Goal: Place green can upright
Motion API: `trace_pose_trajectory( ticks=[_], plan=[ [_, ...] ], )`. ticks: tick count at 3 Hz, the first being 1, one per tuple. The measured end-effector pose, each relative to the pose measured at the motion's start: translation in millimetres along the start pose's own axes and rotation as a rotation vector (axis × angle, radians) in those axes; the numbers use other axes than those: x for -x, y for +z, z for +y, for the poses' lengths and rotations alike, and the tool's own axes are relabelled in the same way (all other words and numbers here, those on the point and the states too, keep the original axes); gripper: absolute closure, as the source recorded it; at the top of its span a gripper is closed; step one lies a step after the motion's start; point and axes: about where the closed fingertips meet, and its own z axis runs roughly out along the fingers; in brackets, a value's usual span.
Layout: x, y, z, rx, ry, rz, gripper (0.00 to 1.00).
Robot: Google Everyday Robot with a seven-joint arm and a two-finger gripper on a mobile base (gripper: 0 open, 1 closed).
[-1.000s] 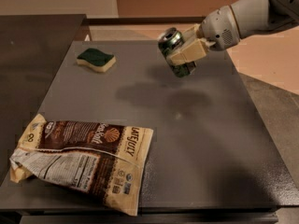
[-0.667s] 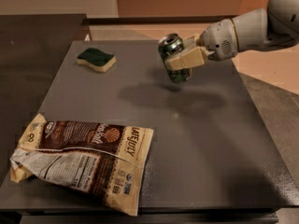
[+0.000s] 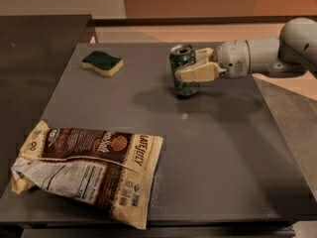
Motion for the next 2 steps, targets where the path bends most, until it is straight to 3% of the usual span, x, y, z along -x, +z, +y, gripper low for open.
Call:
trace_pose_trajectory(
  ticks=[1, 2],
  plan=[
    [-4.2, -0.4, -2.8, 0.017, -0.015, -0.073, 1.00],
    [-7.7, -0.6, -4.3, 0.031, -0.027, -0.124, 0.82]
  ],
)
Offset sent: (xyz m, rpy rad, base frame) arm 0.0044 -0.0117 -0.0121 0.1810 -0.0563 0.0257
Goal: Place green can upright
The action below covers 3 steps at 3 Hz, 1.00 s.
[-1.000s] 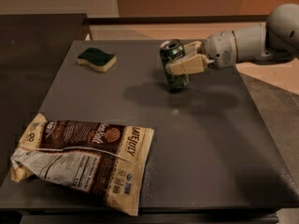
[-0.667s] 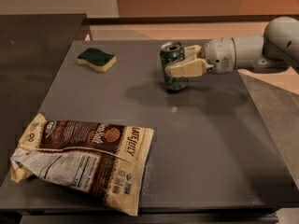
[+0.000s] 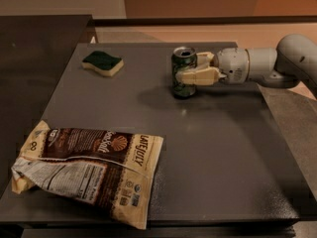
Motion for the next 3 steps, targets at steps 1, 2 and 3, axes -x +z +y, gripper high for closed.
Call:
trace_pose_trajectory(
  ticks=[1, 2, 3],
  plan=[
    [-1.5, -1.4, -1.0, -0.003, -0.018, -0.016, 0.58],
    [-0.7, 1.6, -0.4, 0.002, -0.017, -0.016, 0.35],
    [-0.2, 4.1, 0.1, 0.006, -0.018, -0.016, 0.12]
  ],
)
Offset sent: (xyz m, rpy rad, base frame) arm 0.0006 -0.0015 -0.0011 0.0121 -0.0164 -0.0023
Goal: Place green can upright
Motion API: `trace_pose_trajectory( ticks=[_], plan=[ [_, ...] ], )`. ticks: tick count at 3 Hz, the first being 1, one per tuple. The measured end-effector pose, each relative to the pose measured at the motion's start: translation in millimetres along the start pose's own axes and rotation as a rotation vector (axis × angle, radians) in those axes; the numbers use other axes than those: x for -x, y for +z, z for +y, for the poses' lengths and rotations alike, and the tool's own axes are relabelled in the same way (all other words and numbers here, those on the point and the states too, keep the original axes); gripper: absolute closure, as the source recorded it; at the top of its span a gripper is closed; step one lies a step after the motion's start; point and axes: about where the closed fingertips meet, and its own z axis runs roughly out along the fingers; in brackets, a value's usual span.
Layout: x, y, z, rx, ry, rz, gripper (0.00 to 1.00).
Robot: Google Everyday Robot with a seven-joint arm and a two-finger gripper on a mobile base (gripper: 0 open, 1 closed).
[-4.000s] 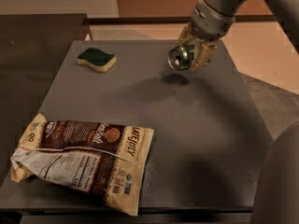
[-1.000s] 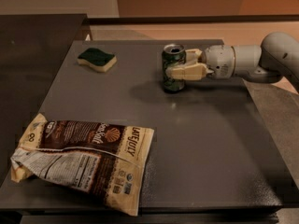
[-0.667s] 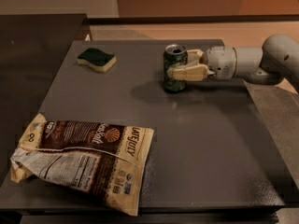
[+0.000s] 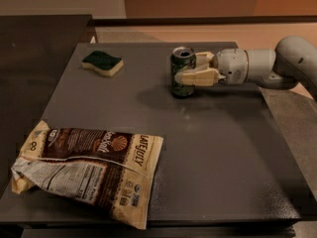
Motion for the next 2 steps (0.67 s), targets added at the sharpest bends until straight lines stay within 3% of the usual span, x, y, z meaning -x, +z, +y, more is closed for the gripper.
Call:
trace_pose_trajectory(
  ticks=[1, 2],
  plan=[
    [0.5, 2.7, 0.5, 0.005, -0.001, 0.000, 0.00],
    [0.6, 2.8, 0.5, 0.005, -0.001, 0.000, 0.00]
  ],
)
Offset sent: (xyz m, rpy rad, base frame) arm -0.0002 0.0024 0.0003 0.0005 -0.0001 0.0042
